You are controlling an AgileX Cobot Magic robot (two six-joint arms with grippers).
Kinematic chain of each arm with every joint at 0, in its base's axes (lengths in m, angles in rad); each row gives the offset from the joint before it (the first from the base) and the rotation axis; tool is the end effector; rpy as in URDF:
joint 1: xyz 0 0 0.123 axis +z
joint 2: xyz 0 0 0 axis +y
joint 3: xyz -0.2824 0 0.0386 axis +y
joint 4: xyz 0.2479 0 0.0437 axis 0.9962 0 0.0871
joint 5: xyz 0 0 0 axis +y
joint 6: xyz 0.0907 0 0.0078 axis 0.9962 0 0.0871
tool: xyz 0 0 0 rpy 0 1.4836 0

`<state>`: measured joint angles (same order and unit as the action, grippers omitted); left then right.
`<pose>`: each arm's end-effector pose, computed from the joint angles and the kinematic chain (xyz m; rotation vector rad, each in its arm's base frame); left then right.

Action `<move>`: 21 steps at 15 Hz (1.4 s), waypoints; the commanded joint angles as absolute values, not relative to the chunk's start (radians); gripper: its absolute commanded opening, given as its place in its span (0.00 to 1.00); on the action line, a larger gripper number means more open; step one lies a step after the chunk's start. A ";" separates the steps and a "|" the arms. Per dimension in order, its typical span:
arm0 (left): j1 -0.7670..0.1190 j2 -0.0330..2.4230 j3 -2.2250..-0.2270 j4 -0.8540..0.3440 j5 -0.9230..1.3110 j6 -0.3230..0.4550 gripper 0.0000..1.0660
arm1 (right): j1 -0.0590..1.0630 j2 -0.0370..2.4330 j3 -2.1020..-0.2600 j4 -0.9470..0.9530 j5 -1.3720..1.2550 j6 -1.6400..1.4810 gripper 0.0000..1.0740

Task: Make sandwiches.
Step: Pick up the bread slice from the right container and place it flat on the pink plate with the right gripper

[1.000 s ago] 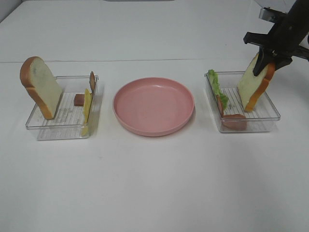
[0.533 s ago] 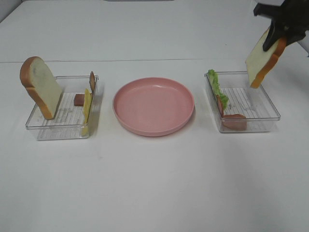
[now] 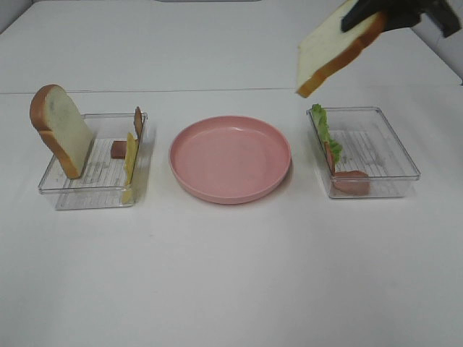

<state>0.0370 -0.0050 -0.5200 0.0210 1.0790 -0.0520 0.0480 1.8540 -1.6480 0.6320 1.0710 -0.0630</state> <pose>-0.0088 0.0014 0.2812 -0.0921 2.0354 0.0157 0.4004 0.0665 0.3062 0.1204 2.6449 0.8317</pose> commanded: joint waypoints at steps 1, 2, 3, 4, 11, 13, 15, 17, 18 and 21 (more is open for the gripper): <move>0.034 -0.020 -0.517 0.024 1.075 -0.054 0.96 | 0.162 1.916 -1.636 0.696 0.973 -0.080 0.00; 0.034 -0.020 -0.517 0.024 1.075 -0.054 0.96 | 0.224 1.977 -1.637 0.726 0.919 -0.080 0.00; 0.034 -0.020 -0.517 0.024 1.075 -0.054 0.96 | 0.251 2.024 -1.644 0.755 0.899 -0.086 0.00; 0.034 -0.020 -0.517 0.024 1.075 -0.054 0.96 | 0.266 2.050 -1.649 0.770 0.887 -0.092 0.00; 0.034 -0.020 -0.517 0.024 1.075 -0.054 0.96 | 0.304 2.326 -1.787 0.821 0.855 -0.088 0.00; 0.034 -0.020 -0.517 0.024 1.075 -0.054 0.96 | 0.303 2.358 -1.802 0.824 0.855 -0.088 0.00; 0.034 -0.020 -0.517 0.024 1.075 -0.054 0.96 | 0.303 2.366 -1.804 0.776 0.854 -0.086 0.00; 0.034 -0.020 -0.517 0.024 1.075 -0.054 0.96 | 0.303 2.366 -1.804 0.735 0.857 -0.030 0.05; 0.034 -0.020 -0.517 0.024 1.075 -0.054 0.96 | 0.303 2.366 -1.806 0.730 0.862 -0.025 0.20; 0.034 -0.020 -0.517 0.024 1.075 -0.054 0.96 | 0.303 2.350 -1.806 0.716 0.888 -0.028 0.64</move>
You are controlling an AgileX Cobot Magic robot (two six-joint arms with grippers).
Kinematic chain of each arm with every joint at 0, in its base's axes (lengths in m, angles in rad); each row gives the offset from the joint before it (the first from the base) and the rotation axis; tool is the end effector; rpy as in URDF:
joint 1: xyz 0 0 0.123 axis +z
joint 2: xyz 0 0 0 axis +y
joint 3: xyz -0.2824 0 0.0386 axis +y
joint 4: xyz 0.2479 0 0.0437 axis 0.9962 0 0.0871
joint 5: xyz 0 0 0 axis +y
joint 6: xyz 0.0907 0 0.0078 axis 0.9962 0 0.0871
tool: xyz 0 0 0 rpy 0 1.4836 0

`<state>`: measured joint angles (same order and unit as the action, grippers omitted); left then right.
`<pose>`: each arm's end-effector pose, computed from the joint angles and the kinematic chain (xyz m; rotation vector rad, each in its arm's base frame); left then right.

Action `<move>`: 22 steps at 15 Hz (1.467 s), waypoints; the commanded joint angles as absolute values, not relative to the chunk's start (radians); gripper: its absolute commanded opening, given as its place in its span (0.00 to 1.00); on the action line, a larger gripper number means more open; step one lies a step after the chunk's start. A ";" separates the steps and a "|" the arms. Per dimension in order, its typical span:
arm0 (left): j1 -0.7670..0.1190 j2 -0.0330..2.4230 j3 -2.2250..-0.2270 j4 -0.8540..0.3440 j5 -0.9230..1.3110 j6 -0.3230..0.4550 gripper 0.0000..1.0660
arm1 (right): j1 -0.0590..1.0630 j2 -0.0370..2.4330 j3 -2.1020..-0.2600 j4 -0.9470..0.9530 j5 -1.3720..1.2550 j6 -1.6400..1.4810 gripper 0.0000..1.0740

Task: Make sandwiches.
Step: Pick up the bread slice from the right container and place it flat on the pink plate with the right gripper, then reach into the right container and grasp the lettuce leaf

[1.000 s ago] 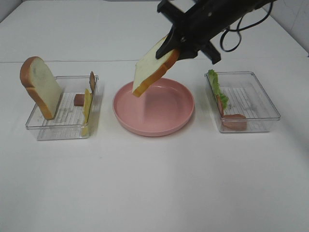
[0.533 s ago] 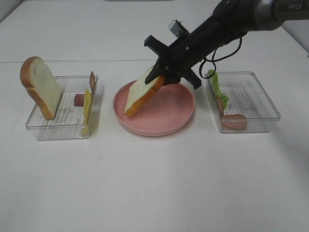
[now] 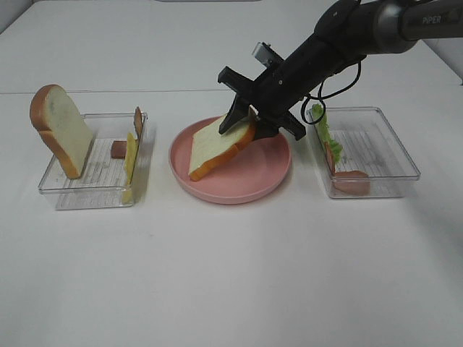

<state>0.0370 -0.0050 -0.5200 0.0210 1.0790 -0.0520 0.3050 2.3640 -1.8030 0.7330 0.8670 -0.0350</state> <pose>-0.0088 0.0014 0.2812 -0.0921 2.0354 0.0157 0.4537 0.1916 0.1259 0.1183 2.8583 0.9341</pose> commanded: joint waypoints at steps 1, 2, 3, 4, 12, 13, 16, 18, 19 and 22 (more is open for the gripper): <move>0.034 -0.020 -0.517 0.024 1.075 -0.054 0.96 | 0.303 2.332 -1.806 0.684 0.898 -0.030 0.75; 0.034 -0.020 -0.517 0.024 1.075 -0.054 0.96 | 0.303 2.319 -1.806 0.665 0.903 -0.030 0.75; 0.034 -0.020 -0.517 0.024 1.075 -0.054 0.96 | 0.303 2.304 -1.806 0.653 0.907 -0.028 0.75; 0.034 -0.020 -0.517 0.024 1.075 -0.054 0.96 | 0.303 2.296 -1.806 0.647 0.909 -0.026 0.75; 0.034 -0.020 -0.517 0.024 1.075 -0.054 0.96 | 0.303 2.158 -1.806 0.476 0.992 0.034 0.75; 0.034 -0.020 -0.517 0.024 1.075 -0.054 0.96 | 0.303 2.123 -1.808 0.435 0.990 0.041 0.75; 0.034 -0.020 -0.517 0.024 1.075 -0.054 0.96 | 0.303 2.115 -1.865 0.350 1.053 0.094 0.75; 0.034 -0.020 -0.517 0.024 1.075 -0.053 0.96 | 0.300 2.115 -1.945 0.229 1.107 0.147 0.75; 0.034 -0.020 -0.517 0.024 1.075 -0.053 0.96 | 0.298 2.115 -1.960 0.185 1.122 0.171 0.75; 0.034 -0.020 -0.517 0.024 1.075 -0.053 0.96 | 0.298 2.125 -1.980 0.010 1.143 0.210 0.74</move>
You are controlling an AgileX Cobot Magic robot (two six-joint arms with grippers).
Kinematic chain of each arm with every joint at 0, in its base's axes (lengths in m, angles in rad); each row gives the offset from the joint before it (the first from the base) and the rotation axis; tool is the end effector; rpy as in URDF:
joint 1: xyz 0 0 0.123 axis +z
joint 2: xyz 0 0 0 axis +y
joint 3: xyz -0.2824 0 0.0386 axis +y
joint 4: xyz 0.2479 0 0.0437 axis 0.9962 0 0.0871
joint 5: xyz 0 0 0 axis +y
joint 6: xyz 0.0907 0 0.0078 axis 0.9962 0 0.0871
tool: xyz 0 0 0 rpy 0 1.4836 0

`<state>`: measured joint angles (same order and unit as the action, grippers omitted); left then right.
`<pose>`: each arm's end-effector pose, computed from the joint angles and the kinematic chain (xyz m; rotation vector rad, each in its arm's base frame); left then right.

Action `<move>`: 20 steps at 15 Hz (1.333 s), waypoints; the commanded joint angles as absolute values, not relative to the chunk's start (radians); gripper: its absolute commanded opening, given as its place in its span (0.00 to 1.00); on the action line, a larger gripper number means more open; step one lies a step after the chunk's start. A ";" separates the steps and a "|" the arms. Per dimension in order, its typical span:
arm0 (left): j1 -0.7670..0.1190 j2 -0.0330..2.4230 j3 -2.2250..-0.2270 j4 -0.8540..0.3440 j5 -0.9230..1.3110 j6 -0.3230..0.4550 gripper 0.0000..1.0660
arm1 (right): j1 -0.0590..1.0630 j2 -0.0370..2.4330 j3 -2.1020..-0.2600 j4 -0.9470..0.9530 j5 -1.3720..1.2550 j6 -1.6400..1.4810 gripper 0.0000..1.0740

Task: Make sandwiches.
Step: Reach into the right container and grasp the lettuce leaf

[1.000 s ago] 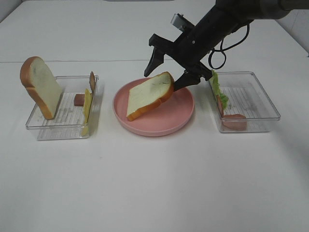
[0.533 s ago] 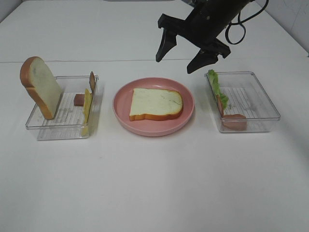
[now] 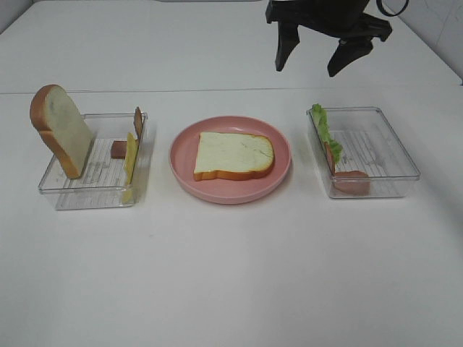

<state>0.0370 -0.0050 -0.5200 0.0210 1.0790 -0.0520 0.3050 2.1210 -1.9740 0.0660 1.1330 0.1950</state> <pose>-0.0088 0.0014 0.2812 -0.0921 2.0354 0.0157 0.4425 0.1450 0.2660 -0.1300 2.7801 0.2195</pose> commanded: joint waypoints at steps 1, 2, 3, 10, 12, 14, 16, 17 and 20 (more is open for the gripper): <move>0.034 -0.020 -0.517 0.024 1.075 -0.053 0.96 | 0.291 2.143 -1.980 0.009 1.143 0.210 0.74; 0.034 -0.020 -0.517 0.024 1.075 -0.053 0.96 | 0.287 2.164 -1.980 0.018 1.145 0.210 0.74; 0.034 -0.020 -0.517 0.024 1.075 -0.053 0.96 | 0.271 2.195 -1.980 0.024 1.147 0.214 0.73; 0.034 -0.020 -0.517 0.024 1.075 -0.051 0.96 | 0.253 2.310 -1.980 0.066 1.070 0.213 0.71; 0.034 -0.020 -0.517 0.024 1.075 -0.051 0.96 | 0.253 2.324 -1.980 0.066 1.067 0.214 0.71; 0.034 -0.020 -0.517 0.024 1.075 -0.051 0.96 | 0.253 2.336 -1.980 0.061 1.053 0.214 0.69; 0.034 -0.020 -0.517 0.024 1.075 -0.051 0.96 | 0.253 2.343 -1.980 0.055 1.042 0.214 0.65; 0.034 -0.020 -0.517 0.024 1.075 -0.051 0.96 | 0.253 2.345 -1.980 0.054 1.036 0.214 0.62; 0.034 -0.020 -0.517 0.024 1.075 -0.051 0.96 | 0.253 2.347 -1.980 0.032 1.034 0.219 0.51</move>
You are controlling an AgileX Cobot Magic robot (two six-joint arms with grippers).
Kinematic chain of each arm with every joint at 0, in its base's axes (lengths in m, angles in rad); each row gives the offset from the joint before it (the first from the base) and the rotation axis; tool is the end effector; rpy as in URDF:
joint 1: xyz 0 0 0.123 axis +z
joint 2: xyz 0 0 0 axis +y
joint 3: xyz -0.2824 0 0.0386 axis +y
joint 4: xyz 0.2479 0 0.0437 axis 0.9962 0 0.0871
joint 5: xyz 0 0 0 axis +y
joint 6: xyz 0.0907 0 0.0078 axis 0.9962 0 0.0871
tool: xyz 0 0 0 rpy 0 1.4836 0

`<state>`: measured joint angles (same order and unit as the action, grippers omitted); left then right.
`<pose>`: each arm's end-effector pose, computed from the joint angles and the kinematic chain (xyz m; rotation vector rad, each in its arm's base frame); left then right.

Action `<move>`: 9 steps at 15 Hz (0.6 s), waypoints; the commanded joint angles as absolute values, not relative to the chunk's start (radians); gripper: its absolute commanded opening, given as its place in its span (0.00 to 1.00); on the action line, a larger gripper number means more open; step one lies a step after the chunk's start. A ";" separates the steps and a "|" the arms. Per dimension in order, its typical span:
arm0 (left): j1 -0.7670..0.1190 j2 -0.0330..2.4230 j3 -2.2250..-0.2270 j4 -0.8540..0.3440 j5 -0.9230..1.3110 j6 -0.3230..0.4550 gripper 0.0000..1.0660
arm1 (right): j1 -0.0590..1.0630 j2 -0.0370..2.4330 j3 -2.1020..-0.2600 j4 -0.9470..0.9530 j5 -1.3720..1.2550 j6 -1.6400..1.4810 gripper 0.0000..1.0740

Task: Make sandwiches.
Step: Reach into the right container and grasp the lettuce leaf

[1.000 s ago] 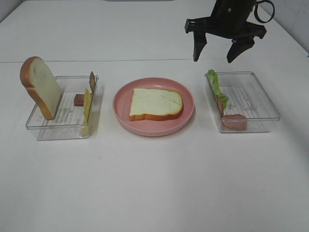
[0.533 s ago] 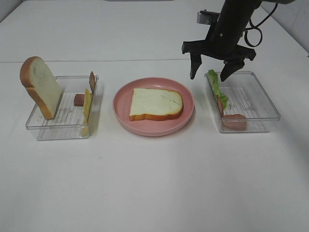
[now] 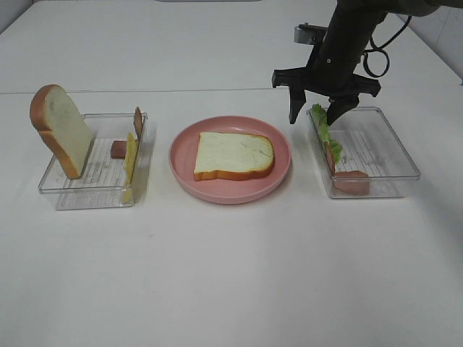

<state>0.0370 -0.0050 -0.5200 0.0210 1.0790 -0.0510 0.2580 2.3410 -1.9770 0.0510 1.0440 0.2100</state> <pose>-0.0088 0.0014 0.2812 -0.0911 2.0354 0.0163 0.4766 0.1299 0.1633 -0.0405 2.9053 0.1515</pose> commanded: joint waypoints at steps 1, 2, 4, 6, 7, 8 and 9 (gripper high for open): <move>0.034 -0.020 -0.517 0.024 1.075 -0.051 0.96 | 0.253 2.347 -1.980 0.021 1.034 0.236 0.40; 0.034 -0.020 -0.517 0.024 1.075 -0.051 0.96 | 0.253 2.345 -1.980 0.000 1.034 0.244 0.22; 0.034 -0.020 -0.517 0.024 1.075 -0.051 0.96 | 0.253 2.344 -1.980 -0.019 1.038 0.235 0.00; 0.034 -0.020 -0.517 0.024 1.075 -0.051 0.96 | 0.254 2.344 -1.980 -0.036 1.041 0.220 0.00; 0.034 -0.020 -0.517 0.024 1.075 -0.051 0.96 | 0.254 2.340 -1.980 -0.041 1.048 0.217 0.00; 0.034 -0.020 -0.517 0.024 1.075 -0.051 0.96 | 0.254 2.331 -1.980 -0.041 1.060 0.217 0.00; 0.034 -0.020 -0.517 0.024 1.075 -0.051 0.96 | 0.254 2.319 -1.980 -0.042 1.064 0.217 0.00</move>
<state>0.0370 -0.0050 -0.5200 0.0210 1.0790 -0.0510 0.2580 2.3260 -1.9770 -0.0340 1.0570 0.2240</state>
